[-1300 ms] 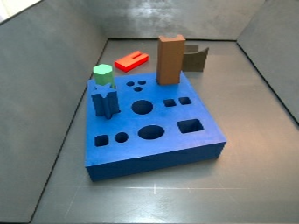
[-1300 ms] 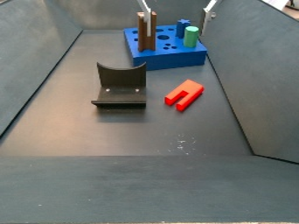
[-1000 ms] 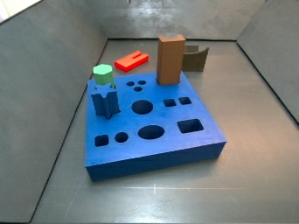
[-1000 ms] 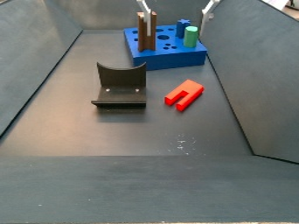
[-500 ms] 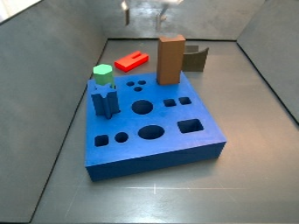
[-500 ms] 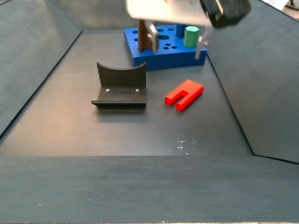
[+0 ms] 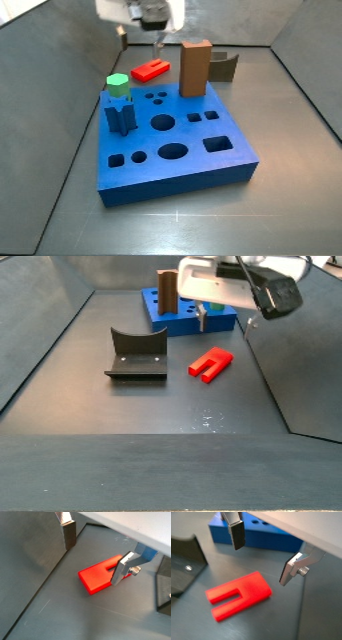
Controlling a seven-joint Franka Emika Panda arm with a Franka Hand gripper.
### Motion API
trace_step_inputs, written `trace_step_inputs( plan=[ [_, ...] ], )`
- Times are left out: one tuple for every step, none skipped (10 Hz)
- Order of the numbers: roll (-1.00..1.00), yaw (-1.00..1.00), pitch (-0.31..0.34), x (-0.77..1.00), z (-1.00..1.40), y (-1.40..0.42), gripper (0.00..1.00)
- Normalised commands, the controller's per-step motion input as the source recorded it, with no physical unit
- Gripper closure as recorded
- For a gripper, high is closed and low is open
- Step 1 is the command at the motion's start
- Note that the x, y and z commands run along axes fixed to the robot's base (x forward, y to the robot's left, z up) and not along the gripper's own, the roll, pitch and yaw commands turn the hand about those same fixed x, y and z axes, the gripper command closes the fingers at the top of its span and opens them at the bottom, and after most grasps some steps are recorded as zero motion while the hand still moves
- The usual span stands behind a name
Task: Pick up the square-circle object. Move up. Place the square-circle object on the fixture. Regrasp the square-circle object. Rotate the square-circle object. Move to above the board. Insert the square-circle object.
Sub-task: Pick up the square-circle object.
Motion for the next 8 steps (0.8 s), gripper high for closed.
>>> trace_step_inputs(
  plan=[
    [-0.06,0.0,-0.036,0.45,-1.0,0.13,0.0],
    [-0.09,-0.06,-0.027,0.67,-0.89,0.12,0.0],
    [-0.11,-0.1,0.0,0.83,-0.83,0.19,0.0],
    [-0.03,-0.11,0.0,0.43,-1.0,0.06,0.0],
    [0.0,-0.1,0.0,-0.13,-0.87,0.0,0.0],
    [0.0,0.0,-0.057,-0.01,-0.02,0.0,0.0],
    [0.03,0.0,-0.054,-0.26,-0.23,0.0,0.0],
    [0.01,-0.19,-0.06,-0.61,-0.33,0.0,0.0]
  ],
)
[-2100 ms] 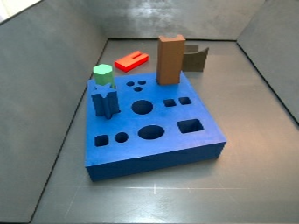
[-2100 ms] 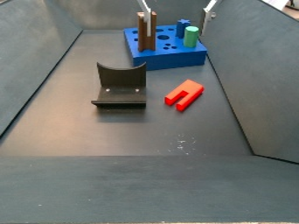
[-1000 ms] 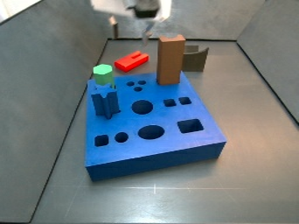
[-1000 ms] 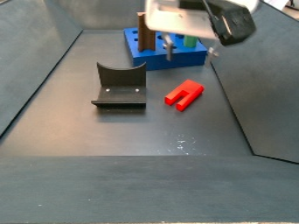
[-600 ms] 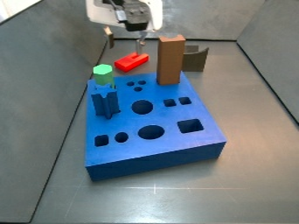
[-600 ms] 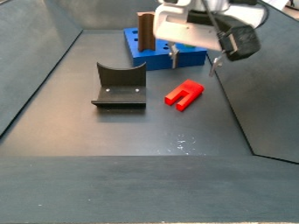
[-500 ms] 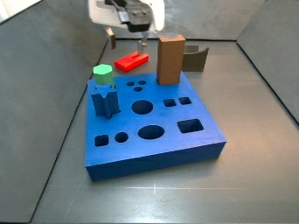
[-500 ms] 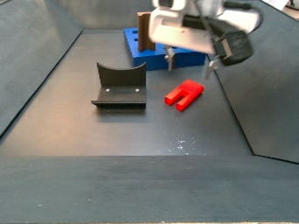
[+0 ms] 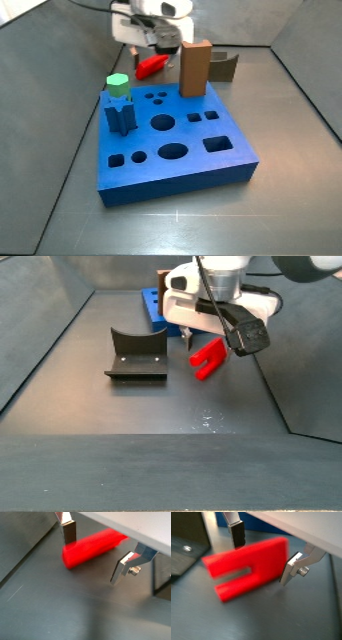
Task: Pick up the square-circle object. Move up. Place the square-circle object on the fixture. Regrasp the square-circle object. Rotate the square-circle object. Move to above the board. Insert the square-circle object.
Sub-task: Pick up the square-circle object.
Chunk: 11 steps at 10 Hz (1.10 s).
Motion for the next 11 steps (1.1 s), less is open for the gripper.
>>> trace_step_inputs(
  plan=[
    [0.0,-0.2,-0.009,-0.41,-0.05,0.04,0.0],
    [0.0,-0.19,0.0,-0.2,0.07,0.0,0.0],
    [0.0,-0.06,0.0,0.0,0.05,0.0,0.0],
    [-0.01,-0.01,0.0,0.2,0.0,0.08,0.0],
    [0.0,-0.13,0.003,0.27,0.0,0.0,0.0],
    [0.0,-0.57,0.021,0.5,-0.15,0.0,0.0],
    [0.05,-0.39,0.02,0.0,-0.08,-0.03,0.0],
    [0.0,-0.04,0.0,0.0,-0.08,0.0,0.0],
    [0.02,0.0,0.0,-0.09,-0.05,-0.02,0.0],
    [0.01,0.0,-0.011,-0.14,0.0,-0.05,0.0],
    [0.0,0.0,-0.006,0.0,0.0,0.0,0.0]
  ],
)
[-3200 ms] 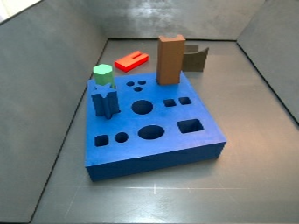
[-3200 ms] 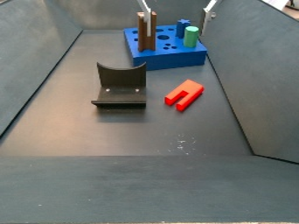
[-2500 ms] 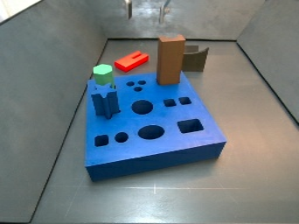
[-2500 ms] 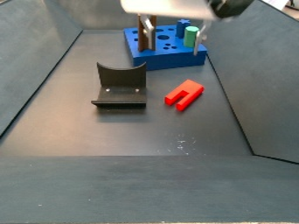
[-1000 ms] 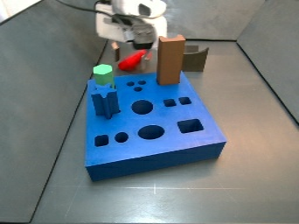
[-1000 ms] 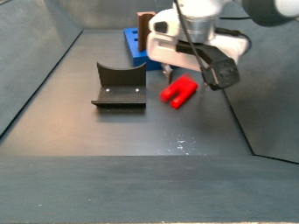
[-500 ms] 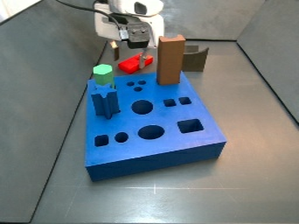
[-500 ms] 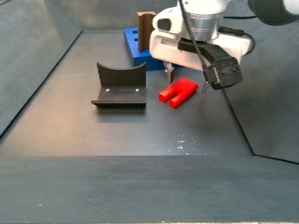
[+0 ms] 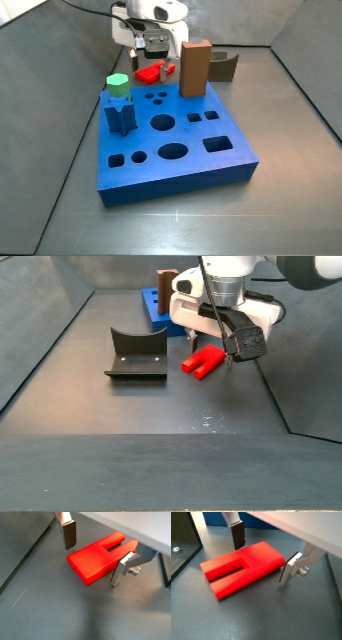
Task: Pick up the square-circle object. Move up. Place the square-circle object on the fixture. Regrasp the square-circle object. Rotate the square-circle object. Move to above the board. Insert the square-circle object.
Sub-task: Pick up the square-circle object.
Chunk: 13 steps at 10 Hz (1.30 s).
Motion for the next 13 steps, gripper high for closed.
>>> trace_step_inputs(
  plan=[
    [0.02,0.0,-0.053,-0.08,-0.08,-0.11,0.0],
    [0.03,0.0,-0.047,-0.09,-0.1,-0.13,0.0],
    [0.0,0.0,0.0,0.0,0.0,0.0,1.0],
    [0.0,0.0,0.0,0.0,0.0,0.0,1.0],
    [0.0,0.0,0.0,0.0,0.0,0.0,1.0],
    [0.0,0.0,0.0,0.0,0.0,0.0,1.0],
    [0.0,0.0,0.0,0.0,0.0,0.0,1.0],
    [0.0,0.0,0.0,0.0,0.0,0.0,1.0],
    [0.0,0.0,0.0,0.0,0.0,0.0,1.0],
    [0.0,0.0,0.0,0.0,0.0,0.0,1.0],
    [0.0,0.0,0.0,0.0,0.0,0.0,1.0],
    [0.0,0.0,0.0,0.0,0.0,0.0,1.0],
    [0.0,0.0,0.0,0.0,0.0,0.0,1.0]
  ],
)
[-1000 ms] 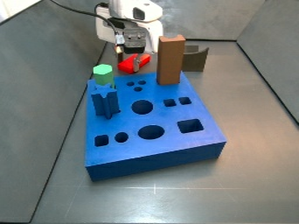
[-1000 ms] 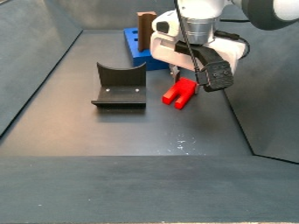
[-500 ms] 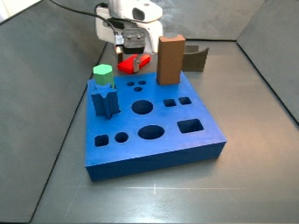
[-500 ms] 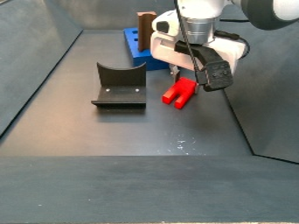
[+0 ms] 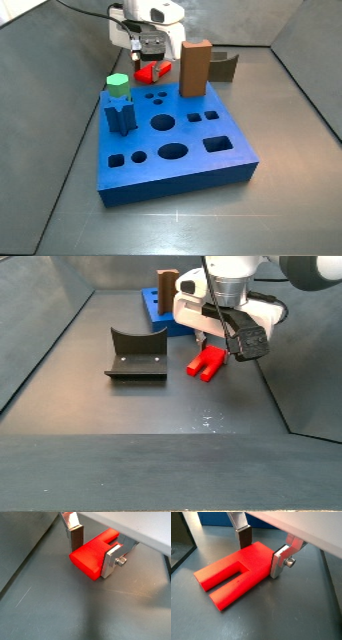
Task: Pick up the square-circle object. Move up. Place the square-circle object on the fixture. Regrasp the square-circle object. Rotate the square-circle object. Move to above the board. Insert the square-circle object.
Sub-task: Pick up the square-circle object, then move up, then place the square-circle object on the fixture.
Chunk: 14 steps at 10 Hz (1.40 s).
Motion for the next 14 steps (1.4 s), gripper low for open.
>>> trace_step_inputs(
  plan=[
    [0.0,0.0,0.0,0.0,0.0,0.0,1.0],
    [0.0,0.0,0.0,0.0,0.0,0.0,1.0],
    [0.0,0.0,0.0,0.0,0.83,0.0,1.0],
    [0.0,0.0,0.028,-0.06,0.8,0.01,1.0],
    [-0.01,0.01,0.04,-0.07,0.74,0.01,1.0],
    [-0.04,0.01,0.051,-0.04,0.6,0.0,1.0],
    [-0.06,0.01,0.053,-0.02,0.46,0.0,1.0],
    [-0.08,0.02,0.045,-0.02,0.32,0.0,1.0],
    [-0.1,0.01,0.033,-0.03,0.18,0.0,1.0],
    [0.0,0.0,0.0,0.0,1.0,0.0,1.0],
    [0.0,0.0,0.004,0.0,1.0,0.0,1.0],
    [-0.01,0.0,0.012,-0.01,1.0,-0.01,1.0],
    [-0.04,0.01,0.016,-0.02,1.0,-0.01,1.0],
    [-0.06,0.02,0.013,-0.02,1.0,-0.01,1.0]
  ],
)
